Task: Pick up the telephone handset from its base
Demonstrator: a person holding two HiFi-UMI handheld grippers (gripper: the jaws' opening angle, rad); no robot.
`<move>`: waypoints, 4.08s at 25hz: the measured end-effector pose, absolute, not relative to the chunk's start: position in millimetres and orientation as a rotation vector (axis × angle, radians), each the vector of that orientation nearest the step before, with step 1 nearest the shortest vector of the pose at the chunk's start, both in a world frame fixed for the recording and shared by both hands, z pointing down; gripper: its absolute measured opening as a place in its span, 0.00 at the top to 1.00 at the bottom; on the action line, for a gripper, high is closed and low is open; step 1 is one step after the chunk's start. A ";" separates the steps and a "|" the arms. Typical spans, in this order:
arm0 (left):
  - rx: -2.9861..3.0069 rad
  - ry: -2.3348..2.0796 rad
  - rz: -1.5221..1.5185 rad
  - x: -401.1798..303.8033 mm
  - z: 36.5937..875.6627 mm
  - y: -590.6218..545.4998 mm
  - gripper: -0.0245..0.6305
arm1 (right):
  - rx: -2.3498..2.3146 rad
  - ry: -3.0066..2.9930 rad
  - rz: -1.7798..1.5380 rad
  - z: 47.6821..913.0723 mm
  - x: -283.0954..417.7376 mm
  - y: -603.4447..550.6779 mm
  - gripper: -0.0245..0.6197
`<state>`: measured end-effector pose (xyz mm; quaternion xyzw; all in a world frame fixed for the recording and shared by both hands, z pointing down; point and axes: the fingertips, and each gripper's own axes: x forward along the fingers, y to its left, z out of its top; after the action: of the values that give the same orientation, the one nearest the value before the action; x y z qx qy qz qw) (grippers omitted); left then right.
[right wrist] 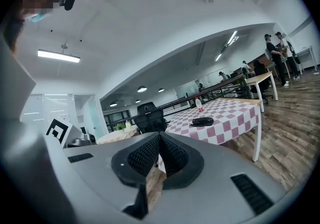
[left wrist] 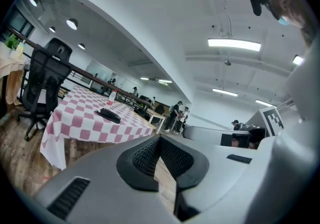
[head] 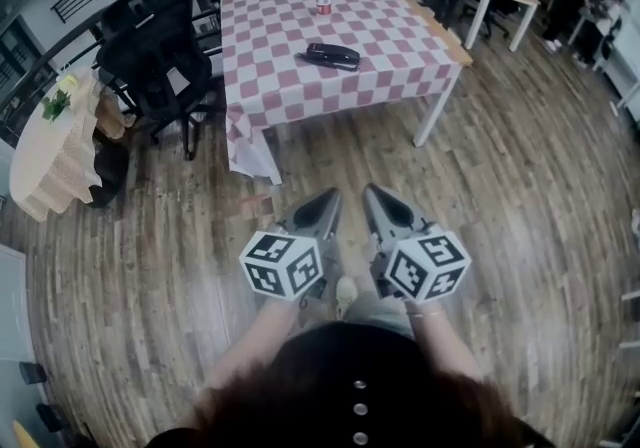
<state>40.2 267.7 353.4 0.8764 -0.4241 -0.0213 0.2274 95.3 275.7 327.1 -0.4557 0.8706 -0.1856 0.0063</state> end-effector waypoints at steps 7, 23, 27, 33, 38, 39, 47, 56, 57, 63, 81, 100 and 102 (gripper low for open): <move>2.406 -1.189 -0.077 59.7 352.4 200.5 0.95 | -1.399 2.793 -0.551 331.9 108.7 209.8 0.95; 2.322 -1.221 -0.039 63.2 377.6 132.6 0.95 | -1.351 2.805 -0.691 360.7 116.1 142.6 0.95; 2.307 -1.216 -0.039 61.7 384.2 107.6 0.95 | -1.370 2.798 -0.701 365.3 117.9 117.1 0.95; 2.275 -1.198 -0.036 63.3 394.7 60.0 0.95 | -1.389 2.797 -0.738 372.5 117.4 65.4 0.95; 2.252 -1.208 -0.064 51.7 394.9 10.0 0.95 | -1.383 2.798 -0.764 375.0 106.7 17.9 0.95; 2.248 -1.209 -0.067 50.1 396.0 0.6 0.95 | -1.379 2.800 -0.772 377.2 104.5 8.2 0.95; 2.243 -1.197 -0.050 31.5 398.8 -82.5 0.95 | -1.376 2.824 -0.751 374.4 80.3 -77.0 0.95; 2.271 -1.158 -0.010 14.8 393.5 -168.0 0.95 | -1.436 2.797 -0.757 373.3 66.9 -163.2 0.95; 2.279 -1.155 -0.005 13.0 392.6 -176.0 0.95 | -1.441 2.795 -0.755 373.2 64.8 -171.4 0.95; 2.294 -1.141 0.012 2.0 394.1 -210.0 0.95 | -1.453 2.815 -0.730 375.7 48.9 -204.7 0.95; 2.243 -1.201 0.038 -9.8 409.3 -246.1 0.95 | -1.382 2.848 -0.752 384.8 38.1 -238.6 0.95; 2.144 -1.292 0.019 -6.1 422.3 -279.3 0.95 | -1.197 3.031 -0.774 395.8 36.8 -283.8 0.95; 2.135 -1.287 0.014 -4.9 425.1 -281.1 0.95 | -1.178 3.043 -0.796 401.1 36.4 -286.0 0.95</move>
<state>-4.9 -281.1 425.1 0.8116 -0.4895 0.0055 0.3188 36.4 -286.0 401.1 -0.3488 0.9006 -0.2356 -0.1083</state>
